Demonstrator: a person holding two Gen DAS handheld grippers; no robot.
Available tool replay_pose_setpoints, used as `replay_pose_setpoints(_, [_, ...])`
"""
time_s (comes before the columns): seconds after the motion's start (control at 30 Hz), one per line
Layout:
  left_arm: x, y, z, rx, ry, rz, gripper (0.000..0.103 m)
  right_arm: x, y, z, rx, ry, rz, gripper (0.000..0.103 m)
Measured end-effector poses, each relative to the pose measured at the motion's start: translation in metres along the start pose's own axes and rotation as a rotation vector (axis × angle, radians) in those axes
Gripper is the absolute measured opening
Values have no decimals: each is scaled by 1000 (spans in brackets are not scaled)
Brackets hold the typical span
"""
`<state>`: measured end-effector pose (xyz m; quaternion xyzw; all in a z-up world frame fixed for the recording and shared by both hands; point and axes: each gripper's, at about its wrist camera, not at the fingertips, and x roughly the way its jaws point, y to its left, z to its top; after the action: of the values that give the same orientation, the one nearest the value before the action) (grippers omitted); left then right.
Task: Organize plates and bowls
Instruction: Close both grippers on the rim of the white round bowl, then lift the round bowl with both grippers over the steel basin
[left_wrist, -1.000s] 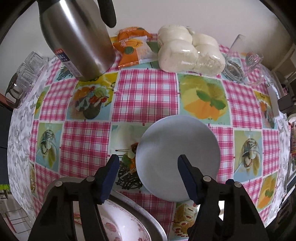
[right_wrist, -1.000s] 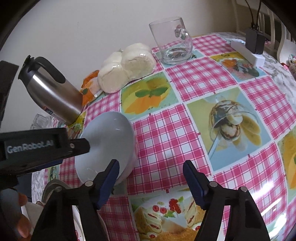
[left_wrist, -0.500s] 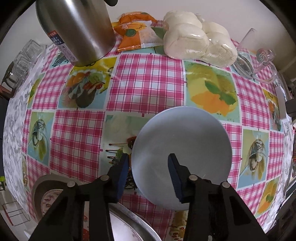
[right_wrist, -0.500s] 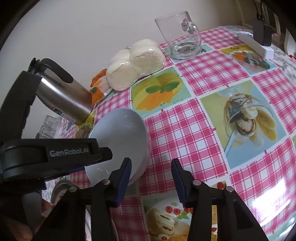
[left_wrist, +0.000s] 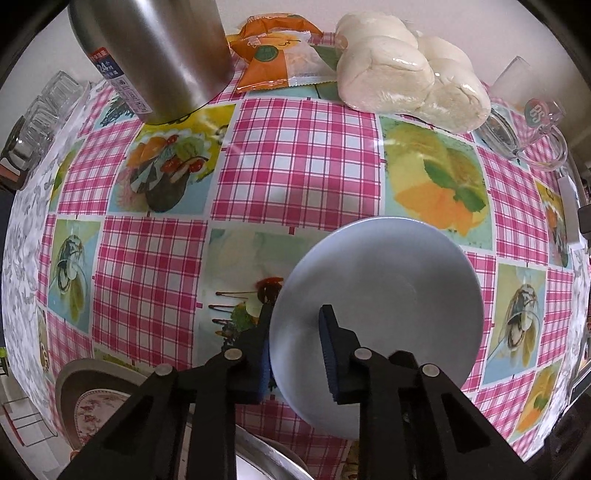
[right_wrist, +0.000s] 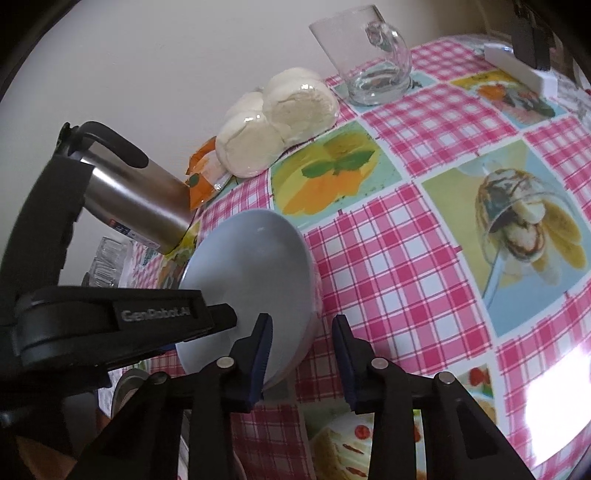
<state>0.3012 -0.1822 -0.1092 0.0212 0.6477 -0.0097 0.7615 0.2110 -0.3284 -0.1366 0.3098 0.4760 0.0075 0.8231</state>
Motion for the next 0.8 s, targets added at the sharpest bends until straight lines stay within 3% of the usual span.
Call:
replay_pose_setpoints(0.4, [-16, -15, -8, 26, -21, -57, 19, -10, -7, 2, 23, -21, -6, 30])
replay_pose_setpoints(0.8, [-93, -13, -32, 89, -160, -144, 19, -74, 17, 3, -39, -89, -3, 30])
